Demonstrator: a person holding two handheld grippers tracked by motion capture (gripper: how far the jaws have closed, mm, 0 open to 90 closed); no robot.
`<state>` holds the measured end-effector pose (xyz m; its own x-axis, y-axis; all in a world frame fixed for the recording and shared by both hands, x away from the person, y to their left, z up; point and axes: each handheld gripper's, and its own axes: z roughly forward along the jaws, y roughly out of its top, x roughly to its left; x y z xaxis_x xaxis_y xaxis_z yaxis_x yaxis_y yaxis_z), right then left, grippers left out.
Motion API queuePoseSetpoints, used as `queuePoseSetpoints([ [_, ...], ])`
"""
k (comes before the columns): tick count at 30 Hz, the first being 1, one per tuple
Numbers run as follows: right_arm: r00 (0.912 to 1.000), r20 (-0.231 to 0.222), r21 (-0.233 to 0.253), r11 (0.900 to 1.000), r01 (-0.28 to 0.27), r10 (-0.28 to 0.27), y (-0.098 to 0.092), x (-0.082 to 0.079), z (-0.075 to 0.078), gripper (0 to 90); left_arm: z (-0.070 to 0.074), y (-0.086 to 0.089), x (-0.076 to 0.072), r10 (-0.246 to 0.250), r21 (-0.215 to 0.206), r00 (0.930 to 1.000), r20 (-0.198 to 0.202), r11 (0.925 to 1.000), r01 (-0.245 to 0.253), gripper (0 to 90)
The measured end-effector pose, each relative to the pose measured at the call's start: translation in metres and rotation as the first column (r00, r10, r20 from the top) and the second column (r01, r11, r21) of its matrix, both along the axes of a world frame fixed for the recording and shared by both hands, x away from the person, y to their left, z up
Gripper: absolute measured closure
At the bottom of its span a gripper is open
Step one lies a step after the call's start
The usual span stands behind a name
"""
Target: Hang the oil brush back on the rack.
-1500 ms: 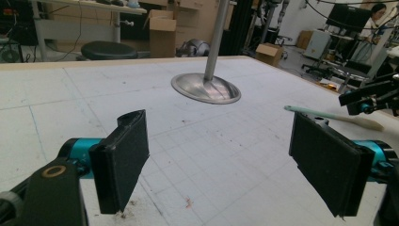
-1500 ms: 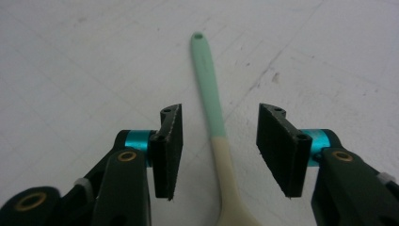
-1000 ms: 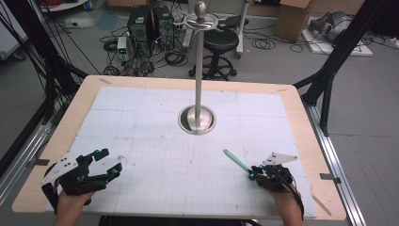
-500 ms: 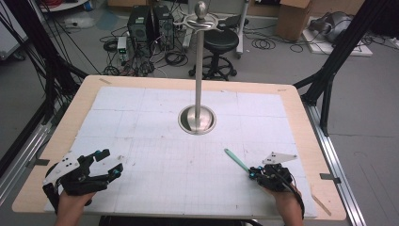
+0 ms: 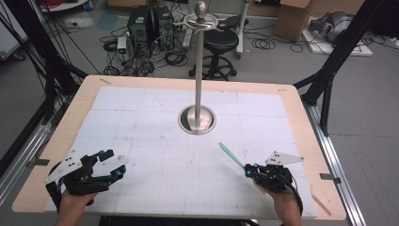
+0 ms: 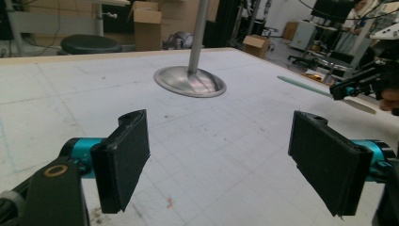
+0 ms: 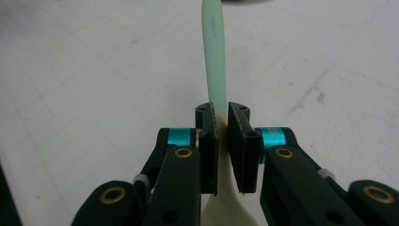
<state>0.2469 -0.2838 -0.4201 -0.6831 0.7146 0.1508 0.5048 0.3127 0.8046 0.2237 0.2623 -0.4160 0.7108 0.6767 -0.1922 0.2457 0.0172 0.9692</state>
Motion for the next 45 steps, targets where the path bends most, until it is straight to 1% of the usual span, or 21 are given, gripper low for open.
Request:
queuePoseSetpoints([
  [5, 0.9990, 0.030, 0.056, 0.998, -0.035, 0.033, 0.006, -0.003, 0.006, 82.9, 0.005, -0.004, -0.001, -0.056, -0.034, 0.9984, 0.002, 0.9979, 0.056, 22.9],
  [9, 0.9944, 0.065, 0.114, 0.989, -0.091, 0.084, 0.013, -0.005, 0.014, 82.9, 0.011, -0.010, 0.000, -0.128, -0.057, 0.9917, 0.003, 0.9901, 0.128, 24.6],
  [15, 0.9836, 0.086, 0.109, 0.980, -0.167, 0.159, 0.026, -0.007, 0.019, 82.9, 0.014, -0.018, 0.003, -0.201, -0.053, 0.9796, 0.005, 0.9782, 0.201, 24.8],
  [18, 0.9712, 0.099, 0.118, 0.967, -0.228, 0.217, 0.040, -0.007, 0.026, 82.8, 0.017, -0.023, 0.005, -0.244, -0.057, 0.9697, 0.001, 0.9681, 0.244, 27.9],
  [21, 0.9629, 0.103, 0.123, 0.957, -0.261, 0.250, 0.047, -0.007, 0.028, 82.8, 0.018, -0.024, 0.005, -0.257, -0.050, 0.9663, -0.004, 0.9652, 0.257, 29.8],
  [22, 0.9538, 0.105, 0.124, 0.948, -0.293, 0.281, 0.055, -0.008, 0.031, 82.8, 0.019, -0.026, 0.005, -0.278, -0.049, 0.9605, -0.005, 0.9594, 0.278, 29.9],
  [26, 0.9356, 0.114, 0.124, 0.929, -0.347, 0.334, 0.068, -0.009, 0.036, 82.7, 0.021, -0.031, 0.005, -0.325, -0.064, 0.9455, 0.009, 0.9434, 0.325, 29.2],
  [28, 0.9324, 0.115, 0.125, 0.926, -0.356, 0.343, 0.071, -0.008, 0.037, 82.7, 0.022, -0.033, 0.005, -0.338, -0.065, 0.9412, 0.011, 0.9391, 0.338, 29.7],
  [30, 0.9143, 0.124, 0.133, 0.907, -0.400, 0.386, 0.080, -0.008, 0.042, 82.7, 0.025, -0.040, 0.007, -0.369, -0.062, 0.9293, 0.014, 0.9273, 0.369, 31.4],
  [32, 0.9027, 0.128, 0.138, 0.894, -0.426, 0.411, 0.085, -0.007, 0.045, 82.7, 0.028, -0.046, 0.010, -0.380, -0.065, 0.9247, 0.013, 0.9225, 0.380, 32.9],
  [33, 0.9027, 0.128, 0.138, 0.894, -0.426, 0.411, 0.085, -0.007, 0.045, 82.7, 0.028, -0.046, 0.010, -0.380, -0.065, 0.9247, 0.013, 0.9225, 0.380, 33.1],
  [34, 0.8930, 0.128, 0.142, 0.883, -0.447, 0.431, 0.090, -0.007, 0.048, 82.6, 0.030, -0.050, 0.013, -0.391, -0.069, 0.9202, 0.016, 0.9177, 0.391, 33.9],
  [35, 0.8930, 0.128, 0.142, 0.883, -0.447, 0.431, 0.090, -0.007, 0.048, 82.6, 0.030, -0.050, 0.013, -0.391, -0.069, 0.9202, 0.016, 0.9177, 0.391, 34.5],
  [36, 0.8832, 0.125, 0.150, 0.871, -0.467, 0.452, 0.093, -0.008, 0.050, 82.6, 0.033, -0.056, 0.016, -0.411, -0.077, 0.9114, 0.023, 0.9082, 0.411, 35.1],
  [38, 0.8713, 0.129, 0.156, 0.858, -0.489, 0.474, 0.095, -0.009, 0.050, 82.6, 0.035, -0.061, 0.017, -0.430, -0.076, 0.9024, 0.029, 0.8993, 0.431, 36.5],
  [39, 0.8687, 0.123, 0.160, 0.854, -0.494, 0.480, 0.096, -0.010, 0.049, 82.6, 0.037, -0.065, 0.017, -0.444, -0.070, 0.8955, 0.031, 0.8927, 0.445, 37.1],
  [41, 0.8637, 0.122, 0.162, 0.849, -0.503, 0.489, 0.097, -0.011, 0.049, 82.6, 0.037, -0.067, 0.018, -0.450, -0.066, 0.8924, 0.030, 0.8900, 0.451, 37.3],
  [42, 0.8573, 0.130, 0.169, 0.841, -0.514, 0.498, 0.099, -0.011, 0.049, 82.6, 0.038, -0.073, 0.018, -0.472, -0.060, 0.8813, 0.031, 0.8792, 0.473, 37.4],
  [43, 0.8573, 0.130, 0.169, 0.841, -0.514, 0.498, 0.099, -0.011, 0.049, 82.6, 0.038, -0.073, 0.018, -0.472, -0.060, 0.8813, 0.031, 0.8792, 0.473, 37.9],
  [44, 0.8523, 0.125, 0.183, 0.832, -0.523, 0.508, 0.100, -0.012, 0.049, 82.6, 0.039, -0.076, 0.018, -0.493, -0.057, 0.8693, 0.037, 0.8674, 0.494, 39.5],
  [45, 0.8523, 0.125, 0.183, 0.832, -0.523, 0.508, 0.100, -0.012, 0.049, 82.6, 0.039, -0.076, 0.018, -0.493, -0.057, 0.8693, 0.037, 0.8674, 0.494, 40.5],
])
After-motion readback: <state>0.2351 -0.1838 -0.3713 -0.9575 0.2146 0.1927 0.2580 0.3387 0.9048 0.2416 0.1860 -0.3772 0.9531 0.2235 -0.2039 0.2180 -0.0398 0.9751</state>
